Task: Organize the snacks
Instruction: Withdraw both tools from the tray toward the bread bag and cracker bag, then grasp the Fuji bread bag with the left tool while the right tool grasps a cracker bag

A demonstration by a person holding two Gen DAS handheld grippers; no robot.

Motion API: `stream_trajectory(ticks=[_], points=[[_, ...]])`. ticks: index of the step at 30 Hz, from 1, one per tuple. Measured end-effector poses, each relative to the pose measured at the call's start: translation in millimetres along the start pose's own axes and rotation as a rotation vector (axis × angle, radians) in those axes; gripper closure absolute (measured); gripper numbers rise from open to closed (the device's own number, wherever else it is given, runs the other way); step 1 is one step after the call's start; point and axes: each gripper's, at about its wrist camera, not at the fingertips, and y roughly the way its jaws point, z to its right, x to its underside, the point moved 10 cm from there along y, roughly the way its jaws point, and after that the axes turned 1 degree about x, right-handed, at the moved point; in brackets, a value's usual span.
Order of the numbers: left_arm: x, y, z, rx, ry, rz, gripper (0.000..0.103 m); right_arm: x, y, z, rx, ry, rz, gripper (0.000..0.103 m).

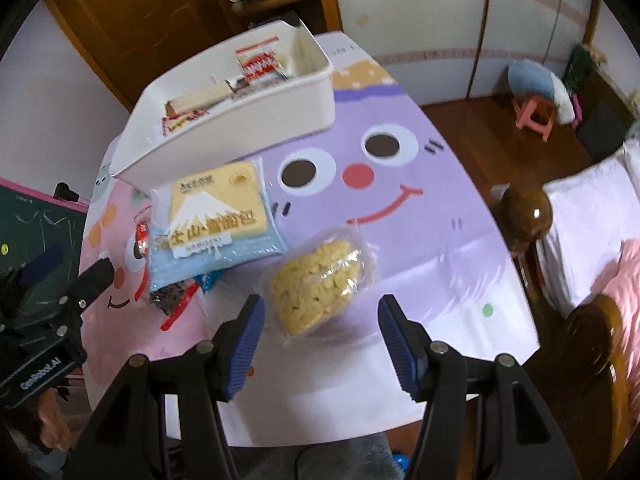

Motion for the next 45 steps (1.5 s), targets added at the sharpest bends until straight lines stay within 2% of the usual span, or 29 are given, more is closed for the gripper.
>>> stream_trajectory(ticks=[6, 11, 17, 21, 26, 30, 38, 43, 45], points=[[7, 23, -5, 0.004, -0.001, -0.04, 0.014, 5, 19, 16, -0.05, 0.111, -0.048, 0.044], [5, 35, -6, 0.062, -0.039, -0.072, 0.014, 4, 40, 21, -0.108, 0.218, -0.11, 0.044], [-10, 50, 3, 0.14, -0.066, -0.1, 0.014, 8, 69, 24, -0.133, 0.357, -0.183, 0.044], [-18, 64, 9, 0.16, -0.08, -0.121, 0.014, 9, 79, 21, -0.173, 0.408, -0.196, 0.043], [-23, 84, 15, 0.187, -0.107, -0.157, 0.014, 3, 85, 9, -0.158, 0.369, -0.196, 0.04], [-23, 102, 19, 0.201, -0.139, -0.202, 0.014, -4, 88, -3, -0.113, 0.278, -0.175, 0.041], [-31, 124, 30, 0.184, -0.143, -0.231, 0.014, -9, 87, -25, -0.05, 0.109, -0.132, 0.045], [-41, 140, 33, 0.152, -0.154, -0.245, 0.003, -10, 90, -30, -0.062, 0.084, -0.143, 0.046], [-44, 146, 36, 0.133, -0.151, -0.255, 0.0, -10, 89, -28, -0.074, 0.077, -0.145, 0.05]])
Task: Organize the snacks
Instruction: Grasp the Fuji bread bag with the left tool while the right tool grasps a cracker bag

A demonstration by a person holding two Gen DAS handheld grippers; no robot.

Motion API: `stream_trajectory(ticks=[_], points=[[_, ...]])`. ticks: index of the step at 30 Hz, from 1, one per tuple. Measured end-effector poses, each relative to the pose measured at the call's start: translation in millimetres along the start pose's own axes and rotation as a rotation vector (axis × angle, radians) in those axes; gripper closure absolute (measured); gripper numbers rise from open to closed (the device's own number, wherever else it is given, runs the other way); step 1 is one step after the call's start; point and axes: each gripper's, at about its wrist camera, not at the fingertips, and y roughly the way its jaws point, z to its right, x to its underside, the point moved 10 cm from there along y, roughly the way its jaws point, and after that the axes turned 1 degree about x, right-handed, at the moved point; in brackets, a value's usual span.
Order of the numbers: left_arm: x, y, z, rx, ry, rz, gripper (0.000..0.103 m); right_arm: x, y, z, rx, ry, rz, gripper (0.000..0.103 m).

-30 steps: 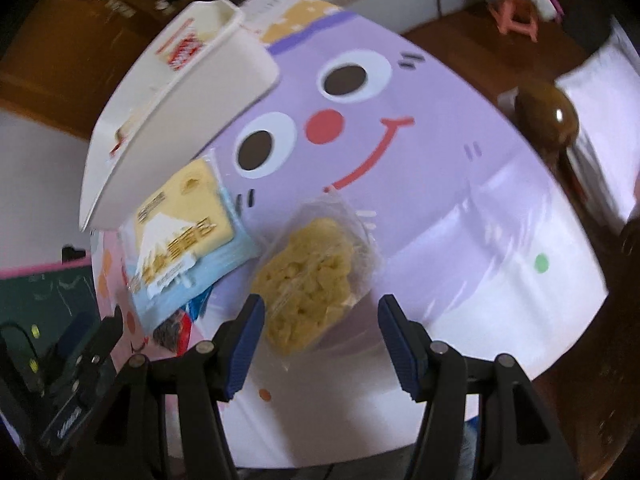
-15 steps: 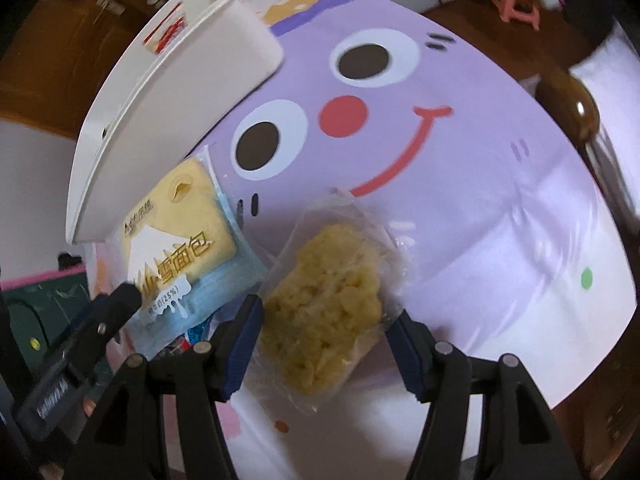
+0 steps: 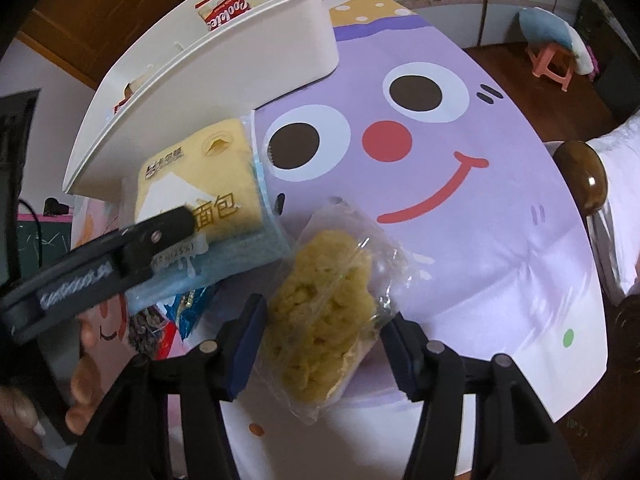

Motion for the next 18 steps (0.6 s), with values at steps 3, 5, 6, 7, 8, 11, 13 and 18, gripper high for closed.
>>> stream_trajectory(ticks=[3, 5, 6, 7, 8, 11, 13, 18], points=[[-3, 6, 5, 0.011, -0.022, -0.021, 0.0, 1, -3, 6, 0.0, -0.014, -0.006, 0.052], [-3, 11, 8, 0.04, -0.05, -0.048, 0.0, -1, -4, 7, -0.002, -0.02, -0.012, 0.052], [-3, 13, 8, 0.049, -0.061, -0.055, 0.0, -2, -4, 7, -0.006, -0.021, -0.01, 0.053], [-4, 13, 8, 0.051, -0.063, -0.053, 0.001, -2, -4, 7, -0.007, -0.027, -0.011, 0.053], [-4, 12, 9, 0.048, -0.056, -0.05, 0.002, -4, -4, 8, -0.007, -0.03, -0.012, 0.053], [-9, -3, 12, 0.052, -0.048, 0.018, 0.037, -4, -5, 5, -0.002, -0.057, -0.017, 0.054], [-11, -17, 13, 0.066, -0.054, 0.061, 0.07, -5, -4, 2, 0.004, -0.071, -0.019, 0.054], [-14, -42, 12, 0.058, -0.081, 0.118, 0.09, -9, -12, -3, 0.012, -0.107, 0.005, 0.064]])
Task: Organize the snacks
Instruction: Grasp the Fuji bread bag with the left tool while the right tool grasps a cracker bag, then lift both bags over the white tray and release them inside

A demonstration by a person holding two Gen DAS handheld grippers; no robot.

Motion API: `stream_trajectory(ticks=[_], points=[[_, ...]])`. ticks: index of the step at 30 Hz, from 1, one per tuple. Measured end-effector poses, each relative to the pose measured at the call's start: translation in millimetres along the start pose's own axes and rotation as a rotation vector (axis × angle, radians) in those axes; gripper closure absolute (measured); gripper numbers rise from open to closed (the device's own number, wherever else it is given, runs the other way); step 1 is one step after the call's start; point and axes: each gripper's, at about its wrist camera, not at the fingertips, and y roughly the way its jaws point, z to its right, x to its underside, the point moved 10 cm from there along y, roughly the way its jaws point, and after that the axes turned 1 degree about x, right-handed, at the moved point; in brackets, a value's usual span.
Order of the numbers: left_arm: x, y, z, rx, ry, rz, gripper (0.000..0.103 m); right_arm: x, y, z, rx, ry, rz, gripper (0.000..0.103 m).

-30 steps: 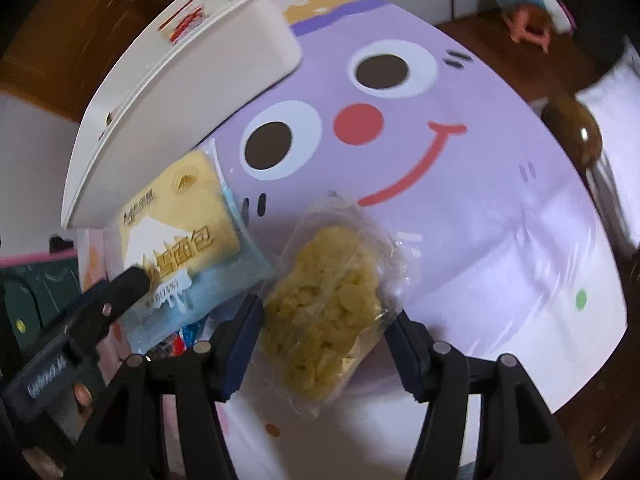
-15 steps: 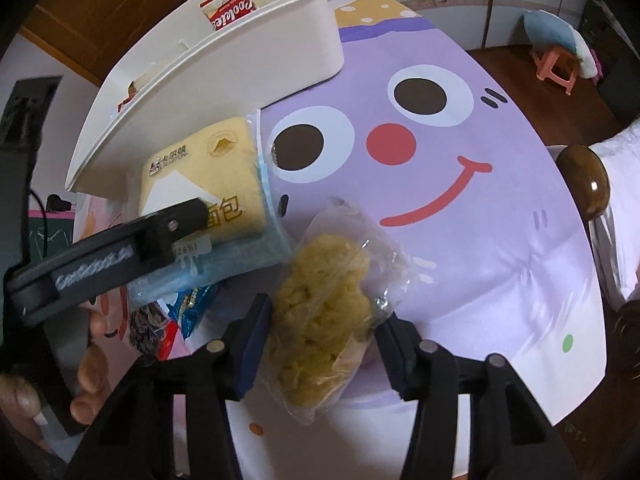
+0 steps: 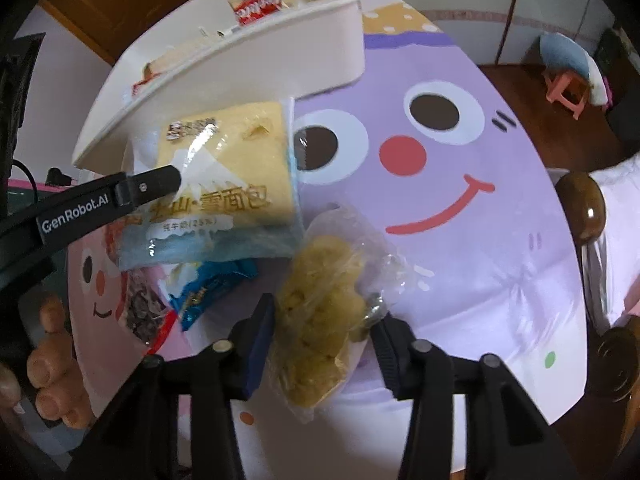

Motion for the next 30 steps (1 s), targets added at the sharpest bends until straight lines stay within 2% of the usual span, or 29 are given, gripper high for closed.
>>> stream_trajectory(ticks=[8, 17, 25, 30], points=[[-5, -71, -7, -0.047, 0.063, 0.148, 0.095, -8, -34, -11, -0.03, -0.036, 0.061, 0.065], [-20, -157, -16, -0.033, 0.056, 0.278, 0.096, -26, -95, -29, -0.052, -0.096, 0.192, 0.066], [-52, -236, -14, -0.053, 0.07, 0.424, 0.096, -65, -164, -54, -0.048, -0.178, 0.351, 0.066], [-80, -280, -17, -0.084, 0.075, 0.518, 0.095, -103, -205, -73, -0.041, -0.235, 0.454, 0.066]])
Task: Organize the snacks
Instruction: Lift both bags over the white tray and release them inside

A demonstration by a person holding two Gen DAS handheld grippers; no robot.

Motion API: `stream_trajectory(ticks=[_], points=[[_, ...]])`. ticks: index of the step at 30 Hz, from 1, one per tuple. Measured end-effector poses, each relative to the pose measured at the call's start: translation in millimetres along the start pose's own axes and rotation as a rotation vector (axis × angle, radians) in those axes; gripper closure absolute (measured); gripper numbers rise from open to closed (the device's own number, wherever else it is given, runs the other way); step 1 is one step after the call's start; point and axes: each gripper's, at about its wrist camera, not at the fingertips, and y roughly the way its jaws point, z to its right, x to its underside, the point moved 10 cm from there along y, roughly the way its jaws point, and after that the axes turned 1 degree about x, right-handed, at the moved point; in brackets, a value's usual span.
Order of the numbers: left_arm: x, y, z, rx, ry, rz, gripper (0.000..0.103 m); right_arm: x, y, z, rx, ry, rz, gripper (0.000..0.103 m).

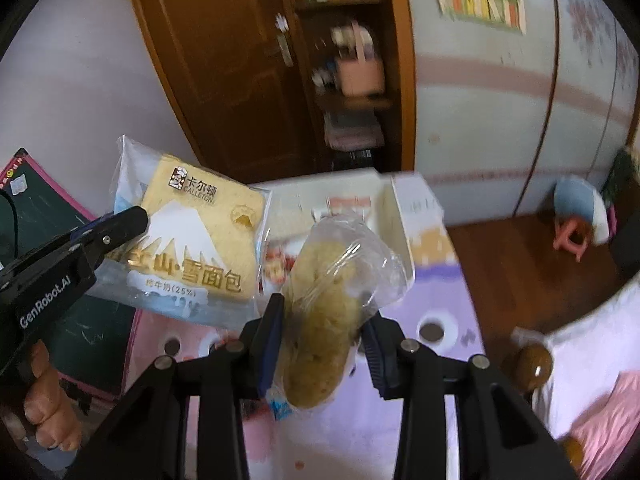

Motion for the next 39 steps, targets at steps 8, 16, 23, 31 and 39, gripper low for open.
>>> stream_trajectory(ticks=[8, 16, 23, 31, 39], points=[[-73, -7, -19, -0.083, 0.008, 0.107, 0.095, -84, -6, -10, 0.005, -0.083, 0.127, 0.066], [-106, 35, -38, -0.131, -0.02, 0.085, 0.095, -136, 26, -14, -0.005, -0.128, 0.149, 0.066], [-103, 100, -43, -0.128, -0.035, -0.001, 0.095, -144, 81, -18, -0.032, -0.142, 0.065, 0.066], [-89, 157, -36, -0.128, -0.019, -0.066, 0.095, -132, 141, -12, -0.054, -0.144, -0.046, 0.066], [-66, 208, -34, -0.148, -0.001, -0.145, 0.094, -115, 188, -7, -0.083, -0.134, -0.158, 0.065]])
